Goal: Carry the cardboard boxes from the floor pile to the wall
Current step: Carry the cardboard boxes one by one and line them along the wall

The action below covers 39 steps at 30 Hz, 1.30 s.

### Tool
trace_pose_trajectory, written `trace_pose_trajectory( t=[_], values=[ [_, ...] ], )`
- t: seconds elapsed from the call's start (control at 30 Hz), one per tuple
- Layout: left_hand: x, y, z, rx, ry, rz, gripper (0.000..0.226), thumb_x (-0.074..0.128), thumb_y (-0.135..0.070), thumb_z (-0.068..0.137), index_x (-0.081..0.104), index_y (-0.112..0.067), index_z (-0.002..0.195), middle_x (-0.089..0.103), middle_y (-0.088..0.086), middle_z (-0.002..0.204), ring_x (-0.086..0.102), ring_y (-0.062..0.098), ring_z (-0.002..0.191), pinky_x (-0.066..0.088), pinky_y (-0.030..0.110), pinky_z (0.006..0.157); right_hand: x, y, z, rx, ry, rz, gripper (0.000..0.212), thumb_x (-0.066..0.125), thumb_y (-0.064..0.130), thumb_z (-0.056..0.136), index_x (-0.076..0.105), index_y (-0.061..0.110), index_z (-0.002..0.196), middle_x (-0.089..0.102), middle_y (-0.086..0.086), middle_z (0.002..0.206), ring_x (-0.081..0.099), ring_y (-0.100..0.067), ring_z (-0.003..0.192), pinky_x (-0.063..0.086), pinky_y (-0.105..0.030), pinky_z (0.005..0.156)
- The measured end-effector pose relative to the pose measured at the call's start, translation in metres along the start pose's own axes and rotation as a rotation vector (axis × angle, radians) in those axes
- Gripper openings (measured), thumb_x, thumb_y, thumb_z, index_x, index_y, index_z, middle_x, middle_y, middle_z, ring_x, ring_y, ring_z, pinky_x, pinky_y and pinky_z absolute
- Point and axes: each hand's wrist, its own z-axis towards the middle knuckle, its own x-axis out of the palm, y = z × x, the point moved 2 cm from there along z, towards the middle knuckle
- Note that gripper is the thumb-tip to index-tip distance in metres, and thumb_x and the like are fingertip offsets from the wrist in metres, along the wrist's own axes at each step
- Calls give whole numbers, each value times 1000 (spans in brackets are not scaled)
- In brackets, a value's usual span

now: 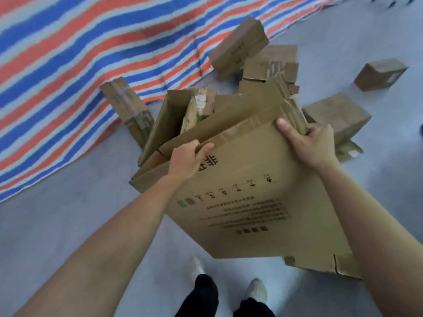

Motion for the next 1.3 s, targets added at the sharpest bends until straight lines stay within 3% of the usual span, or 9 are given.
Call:
trace_pose_trajectory(
  t=[0.13, 0.2, 0.27, 0.37, 0.6, 0.83, 1.0, 1.1, 1.3],
  values=[
    [-54, 14, -57, -105, -190, 79, 81, 31, -83, 81, 54, -7, 67, 60, 8, 62, 58, 23, 56, 49, 45, 56, 42, 32, 1, -136, 120, -57, 66, 68, 73, 74, 53, 10, 62, 53, 1, 59, 51, -14, 59, 36, -29, 53],
    [-83, 22, -84, -163, -269, 175, 71, 33, -76, 85, 53, -11, 65, 58, 4, 60, 55, 19, 54, 45, 39, 52, 72, 53, -9, -193, 174, -123, 57, 71, 65, 80, 66, 16, 108, 67, -4, 103, 62, -21, 96, 47, -28, 80],
    [-119, 39, -117, -234, -366, 280, 64, 29, -71, 90, 49, -17, 62, 53, -2, 57, 51, 14, 52, 39, 31, 47, 110, 89, -34, -345, 292, -245, 95, 75, 62, 79, 31, 21, 152, 40, -10, 150, 41, -29, 136, 37, -43, 110],
    [-170, 75, -168, -339, -474, 393, 60, 26, -67, 95, 43, -22, 60, 47, -8, 55, 45, 7, 49, 33, 26, 44, 166, 150, -90, -705, 432, -456, 126, 78, 68, 69, -2, 29, 159, 4, -8, 166, 4, -33, 153, 9, -55, 123],
    [-297, 185, -332, -500, -668, 533, 62, 23, -64, 98, 43, -21, 59, 43, -8, 50, 46, 13, 45, 44, 33, 43, 324, 270, -265, -1217, 588, -632, 135, 78, 68, 65, -7, 24, 160, 16, -7, 165, 3, -31, 154, -4, -52, 124],
    [-419, 297, -520, -582, -848, 538, 60, 31, -62, 97, 55, -16, 65, 50, -7, 53, 49, 12, 48, 48, 36, 53, 478, 400, -461, -1463, 545, -672, 77, 78, 72, 61, 55, 20, 112, 56, -8, 114, 48, -32, 112, 22, -49, 109],
    [-492, 383, -658, -922, -675, 644, 56, 61, -68, 82, 59, -24, 116, 70, -9, 87, 67, 14, 74, 57, 37, 73, 583, 442, -569, -1500, 568, -575, 78, 79, 75, 58, 58, 17, 106, 57, -7, 108, 52, -30, 104, 24, -47, 101],
    [-516, 445, -719, -1208, -453, 673, 27, 63, -48, 89, 51, -25, 97, 71, -2, 88, 66, 25, 78, 53, 36, 66, 645, 458, -611, -1522, 614, -509, 75, 83, 70, 55, 58, 18, 103, 58, -7, 105, 53, -31, 102, 26, -47, 99],
    [-552, 523, -761, -1378, -532, 680, 21, 59, -31, 92, 43, -20, 83, 62, -2, 76, 62, 24, 71, 51, 35, 60, 778, 516, -695, -1694, 761, -540, 61, 80, 62, 68, 61, 21, 110, 62, -5, 112, 59, -28, 101, 26, -45, 96]
  ],
)
